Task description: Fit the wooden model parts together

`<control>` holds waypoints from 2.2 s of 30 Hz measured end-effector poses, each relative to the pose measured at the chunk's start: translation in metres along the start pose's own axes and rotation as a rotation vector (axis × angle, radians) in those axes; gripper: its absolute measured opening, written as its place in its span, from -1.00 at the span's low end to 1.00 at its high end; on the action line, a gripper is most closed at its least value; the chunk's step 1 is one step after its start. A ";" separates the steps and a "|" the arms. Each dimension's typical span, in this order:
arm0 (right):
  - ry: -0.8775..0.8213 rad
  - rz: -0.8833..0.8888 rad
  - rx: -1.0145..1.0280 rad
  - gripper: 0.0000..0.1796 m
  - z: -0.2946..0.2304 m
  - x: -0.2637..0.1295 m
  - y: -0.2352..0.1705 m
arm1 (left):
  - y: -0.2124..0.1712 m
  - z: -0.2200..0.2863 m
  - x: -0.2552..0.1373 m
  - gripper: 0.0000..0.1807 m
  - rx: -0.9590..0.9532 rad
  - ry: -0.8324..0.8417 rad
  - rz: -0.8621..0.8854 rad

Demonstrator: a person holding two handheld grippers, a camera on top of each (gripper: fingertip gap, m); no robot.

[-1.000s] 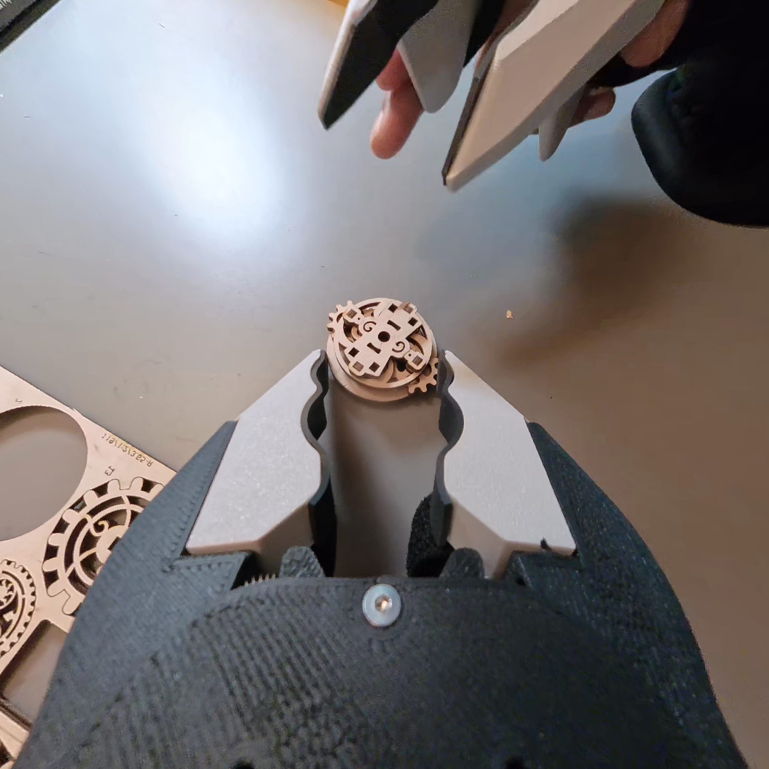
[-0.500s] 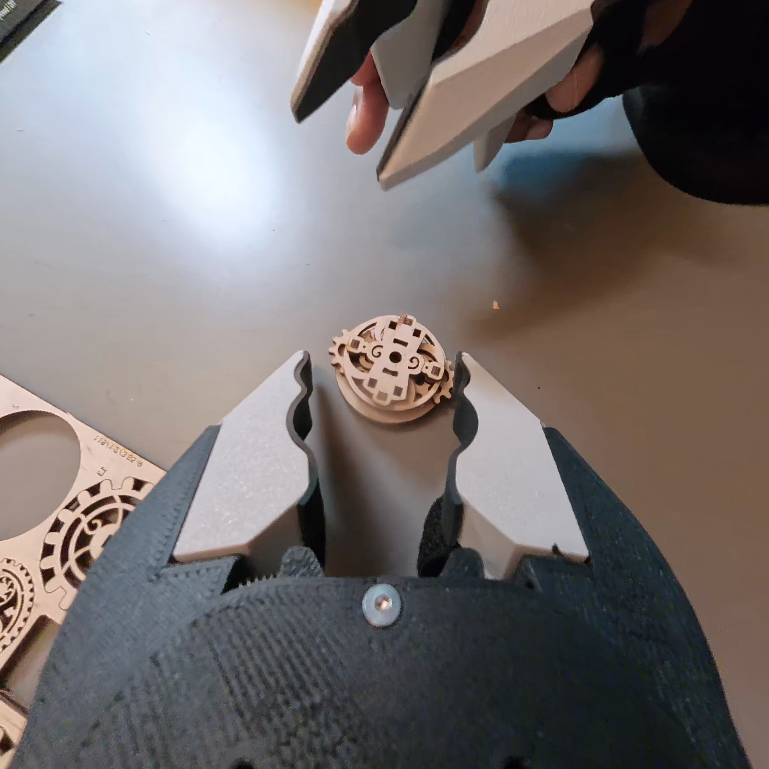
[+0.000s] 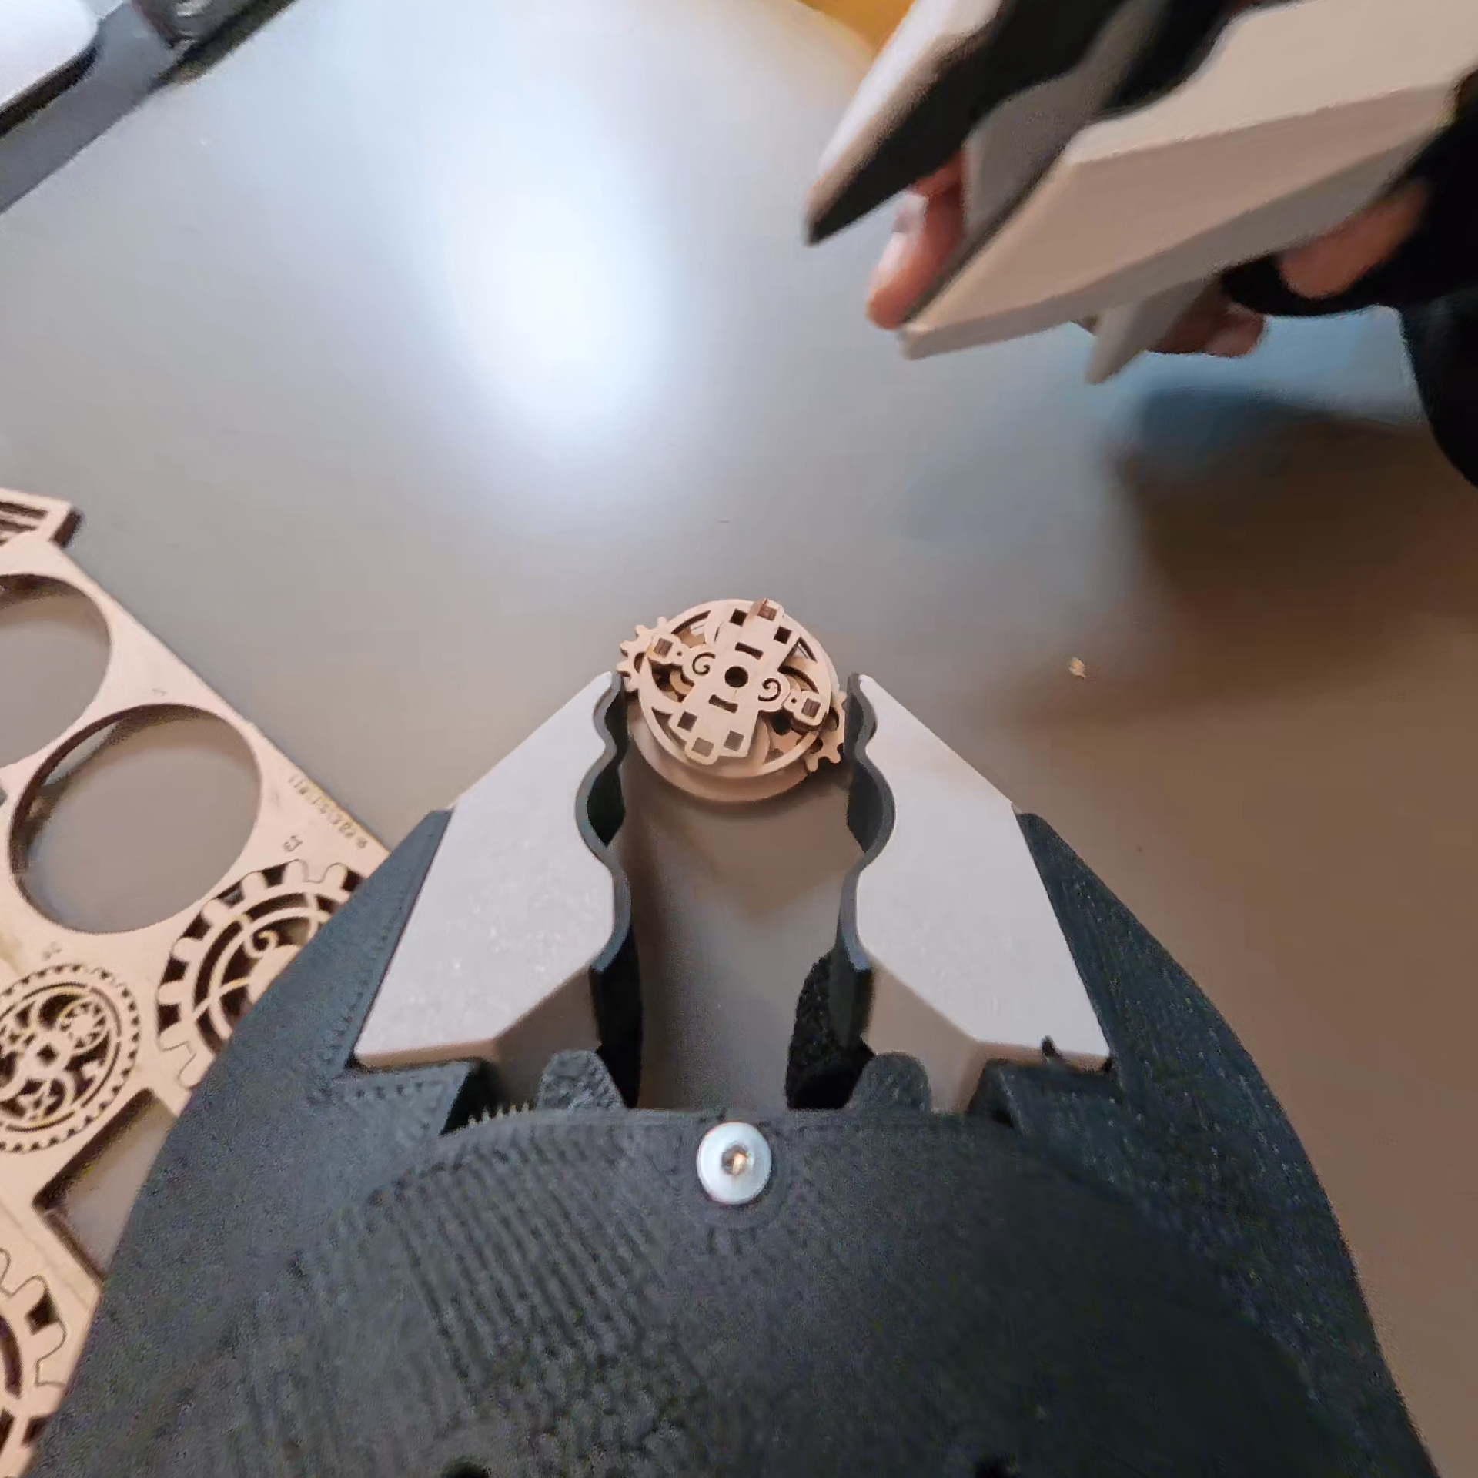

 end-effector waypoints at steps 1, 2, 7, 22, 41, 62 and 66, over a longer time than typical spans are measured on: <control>0.001 0.003 0.000 -0.81 0.000 0.000 0.000 | 0.001 -0.003 0.001 -0.41 -0.023 0.022 0.003; 0.003 0.006 0.004 -0.82 0.000 0.000 0.000 | 0.001 -0.004 0.003 -0.41 -0.049 0.034 0.005; 0.010 0.005 0.010 -0.82 0.003 0.002 -0.001 | 0.002 -0.004 0.002 -0.36 -0.063 0.015 0.023; -0.013 0.012 0.063 -0.85 0.017 0.012 -0.007 | -0.004 0.004 -0.005 -0.41 0.065 -0.067 0.016; -0.020 0.024 0.101 -0.85 0.021 0.003 -0.009 | -0.005 0.001 -0.009 -0.48 0.053 -0.077 0.030; -0.020 0.057 0.097 -0.85 0.017 0.000 -0.006 | -0.003 0.003 -0.013 -0.40 0.096 -0.046 0.082; -0.019 0.116 0.133 -0.83 0.020 -0.005 -0.001 | -0.003 0.004 -0.014 -0.41 0.076 -0.072 0.092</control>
Point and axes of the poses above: each gripper's, where its closed fingertips meet, x out along the fingers, y out of its top, z = x × y across the jaws, the point moved 9 cm from there along -x, back along the fingers, and after that the axes turned 2 degrees about x, right-handed, at the moved point
